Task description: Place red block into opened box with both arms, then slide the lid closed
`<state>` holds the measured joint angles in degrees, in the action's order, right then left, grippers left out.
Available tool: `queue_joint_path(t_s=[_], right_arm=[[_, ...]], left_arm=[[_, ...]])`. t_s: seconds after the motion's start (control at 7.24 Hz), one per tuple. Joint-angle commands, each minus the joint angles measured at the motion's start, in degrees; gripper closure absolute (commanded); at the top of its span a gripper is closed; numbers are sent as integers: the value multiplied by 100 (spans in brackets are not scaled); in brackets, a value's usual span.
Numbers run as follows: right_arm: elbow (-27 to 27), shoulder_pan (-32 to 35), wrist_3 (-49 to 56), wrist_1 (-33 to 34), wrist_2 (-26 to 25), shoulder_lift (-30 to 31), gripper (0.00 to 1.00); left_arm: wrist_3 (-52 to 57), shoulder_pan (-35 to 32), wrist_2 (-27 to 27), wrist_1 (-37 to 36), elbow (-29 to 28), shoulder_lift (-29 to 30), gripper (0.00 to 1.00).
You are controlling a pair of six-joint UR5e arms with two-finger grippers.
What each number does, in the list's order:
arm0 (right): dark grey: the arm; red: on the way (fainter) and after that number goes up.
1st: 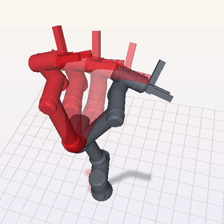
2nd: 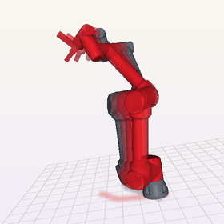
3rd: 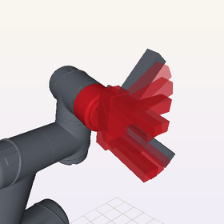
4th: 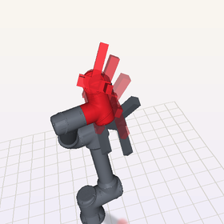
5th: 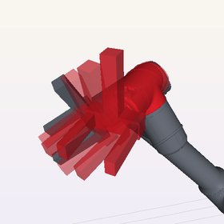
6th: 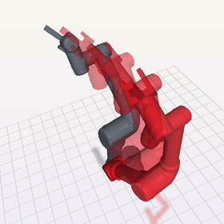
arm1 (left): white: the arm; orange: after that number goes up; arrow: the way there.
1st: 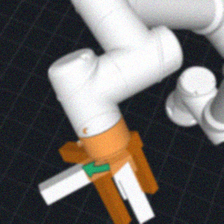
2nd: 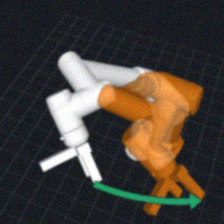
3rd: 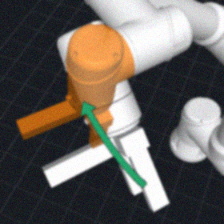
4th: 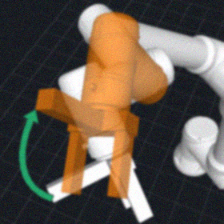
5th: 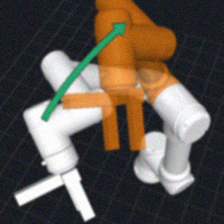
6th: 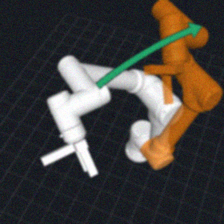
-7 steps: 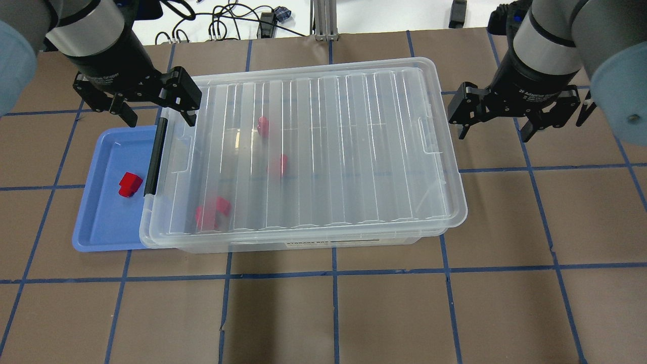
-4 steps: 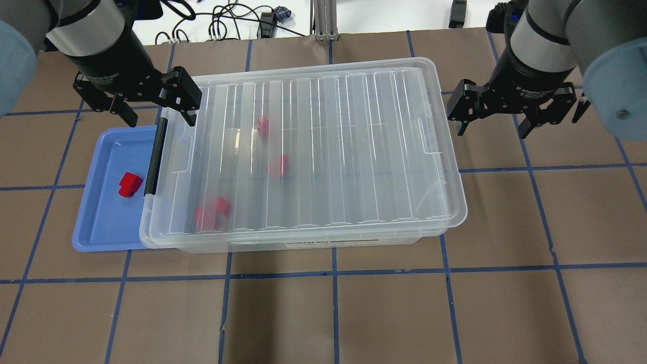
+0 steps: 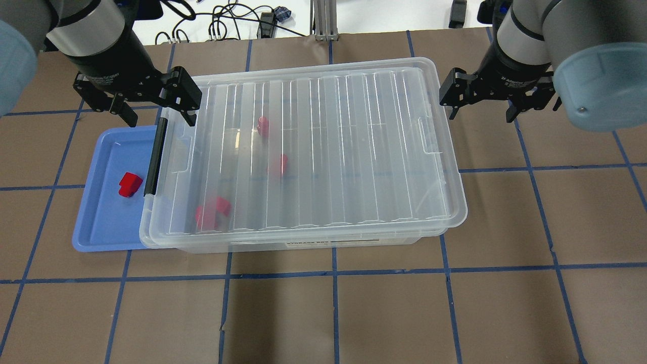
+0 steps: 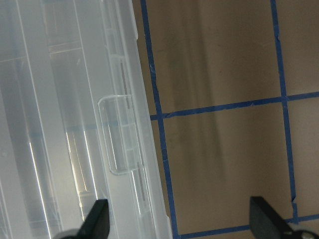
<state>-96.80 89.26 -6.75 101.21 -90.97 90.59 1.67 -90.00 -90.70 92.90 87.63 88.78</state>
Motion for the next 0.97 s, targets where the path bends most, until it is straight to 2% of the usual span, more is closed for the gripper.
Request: queue_joint_path(t_s=[0.0, 0.28, 0.41, 0.55, 0.83], right_arm=[[-268, -14, 41, 118, -17, -216, 0], [-209, -23, -19, 110, -8, -611, 0], [-278, -23, 7, 345, -8, -621, 0], [-296, -23, 24, 686, -8, -708, 0], [-287, -14, 50, 751, -43, -867, 0]], left_arm=[[0, 0, 17, 0, 0, 25, 0], [18, 78, 26, 35, -149, 60, 0], [1, 123, -8, 35, -176, 34, 0], [-17, 306, -9, 44, -289, -1, 0], [-27, 754, 35, 210, -194, 95, 0]])
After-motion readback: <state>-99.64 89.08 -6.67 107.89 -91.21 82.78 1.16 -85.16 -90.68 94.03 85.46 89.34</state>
